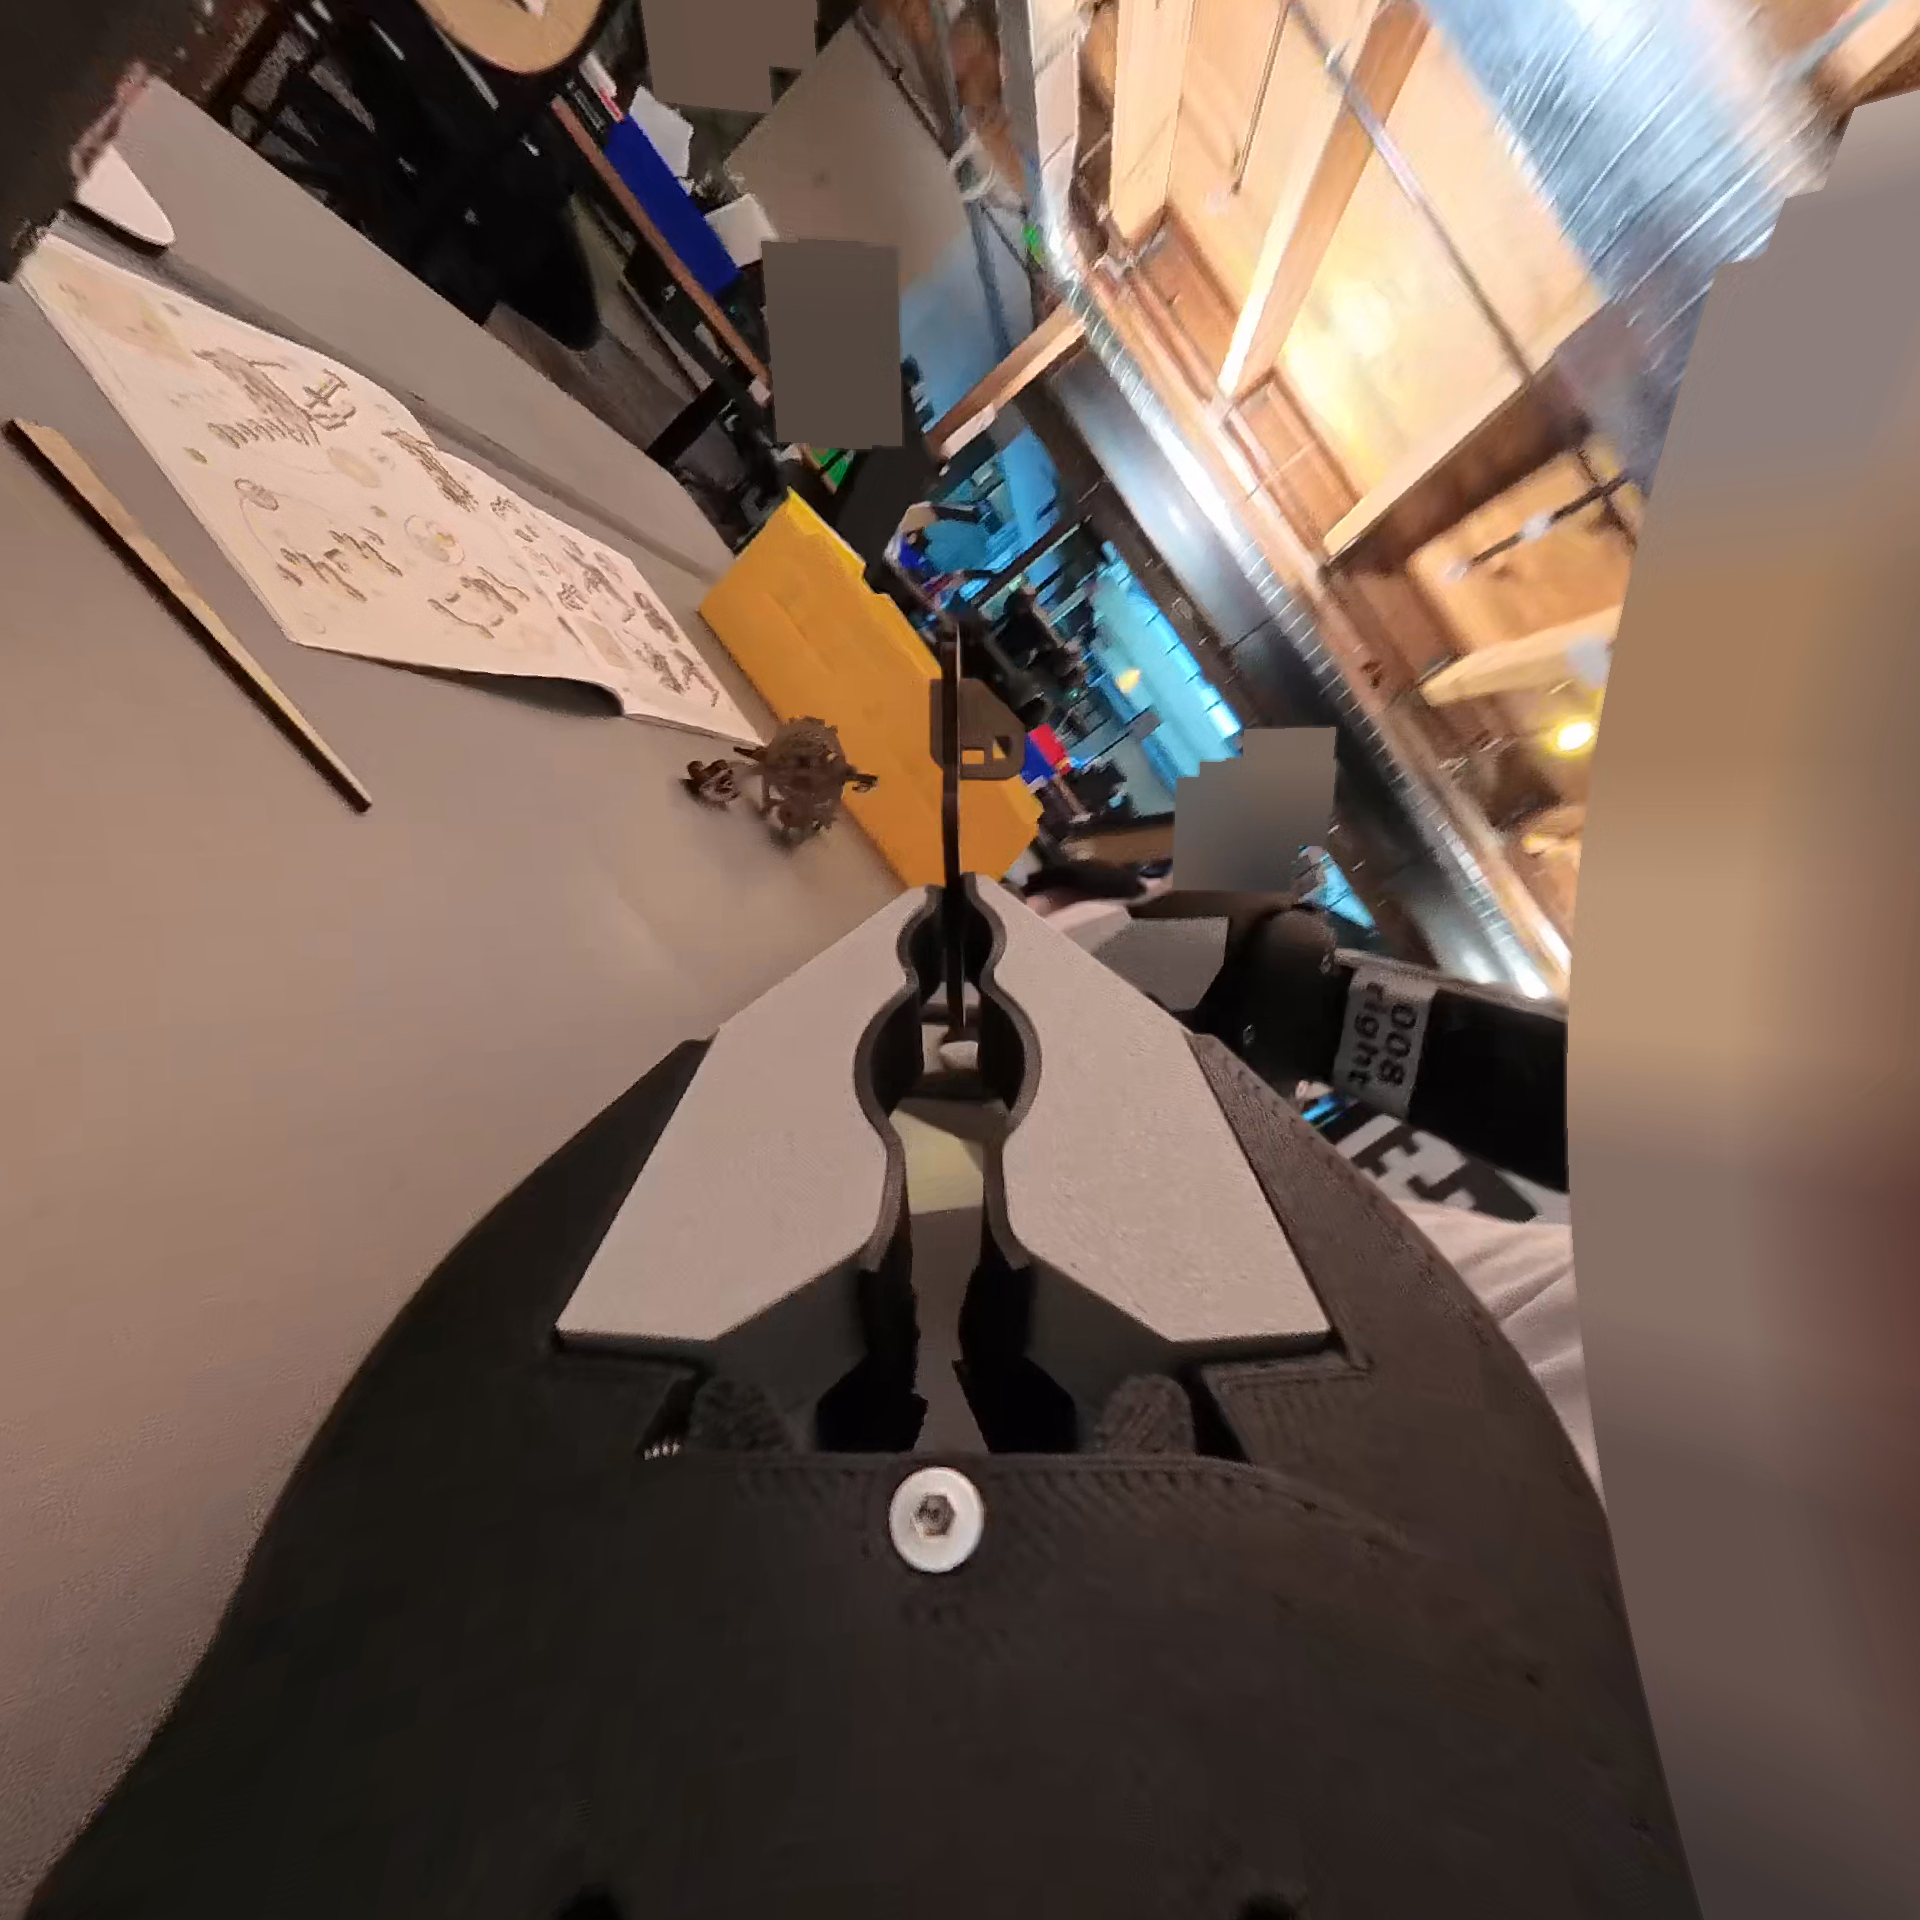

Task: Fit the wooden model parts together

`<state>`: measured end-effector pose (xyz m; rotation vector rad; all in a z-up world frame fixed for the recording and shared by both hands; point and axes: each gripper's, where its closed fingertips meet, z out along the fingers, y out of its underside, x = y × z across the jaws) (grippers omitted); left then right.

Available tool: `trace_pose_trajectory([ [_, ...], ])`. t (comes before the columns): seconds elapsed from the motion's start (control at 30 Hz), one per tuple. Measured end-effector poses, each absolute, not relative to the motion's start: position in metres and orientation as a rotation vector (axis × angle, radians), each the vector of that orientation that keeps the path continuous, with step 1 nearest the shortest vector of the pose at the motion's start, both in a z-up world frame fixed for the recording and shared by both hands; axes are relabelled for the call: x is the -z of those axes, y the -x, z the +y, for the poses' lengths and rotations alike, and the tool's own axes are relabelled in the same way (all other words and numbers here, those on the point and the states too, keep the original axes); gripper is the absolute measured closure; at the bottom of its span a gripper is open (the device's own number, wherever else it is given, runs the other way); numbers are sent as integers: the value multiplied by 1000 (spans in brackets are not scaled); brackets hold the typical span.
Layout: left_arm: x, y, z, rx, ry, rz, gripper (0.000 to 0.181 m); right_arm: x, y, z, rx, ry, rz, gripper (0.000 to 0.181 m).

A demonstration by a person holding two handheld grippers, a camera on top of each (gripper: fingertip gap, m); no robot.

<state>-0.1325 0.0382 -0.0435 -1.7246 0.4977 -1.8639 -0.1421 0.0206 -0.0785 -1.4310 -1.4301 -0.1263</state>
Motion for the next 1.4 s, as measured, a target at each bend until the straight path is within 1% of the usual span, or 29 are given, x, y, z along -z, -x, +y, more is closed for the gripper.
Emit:
trace_pose_trajectory([
  [0.17, 45, 131, 39, 1862, 1723, 480, 181, 69, 138, 28, 228, 1434, -1376, 172],
  [0.33, 44, 128, 36, 1829, 1710, 507, 181, 69, 138, 27, 175, 1480, -1349, 171],
  [0.5, 47, 126, 36, 1752, 1711, 525, 181, 70, 136, 29, 150, 1546, -1308, 178],
  [0.67, 45, 123, 33, 1780, 1701, 540, 181, 68, 133, 28, 167, 1526, -1327, 178],
  [0.7, 48, 122, 32, 1780, 1717, 557, 174, 66, 130, 29, 207, 1510, -1330, 178],
  [0.73, 52, 121, 32, 1768, 1754, 576, 156, 65, 127, 30, 244, 1498, -1340, 178],
  [0.77, 55, 121, 30, 1771, 1775, 602, 153, 63, 124, 31, 271, 1495, -1338, 178],
  [0.83, 57, 121, 23, 1782, 1771, 686, 175, 64, 123, 29, 253, 1497, -1347, 178],
  [0.9, 55, 119, 20, 1770, 1743, 727, 180, 65, 121, 28, 249, 1493, -1353, 178],
  [1.17, 57, 117, 16, 1776, 1733, 809, 181, 69, 120, 24, 226, 1487, -1399, 178],
  [1.3, 63, 117, 18, 1787, 1774, 786, 181, 76, 120, 25, 242, 1506, -1405, 174],
  [1.4, 65, 119, 20, 1873, 1813, 728, 181, 76, 121, 25, 254, 1500, -1410, 171],
])
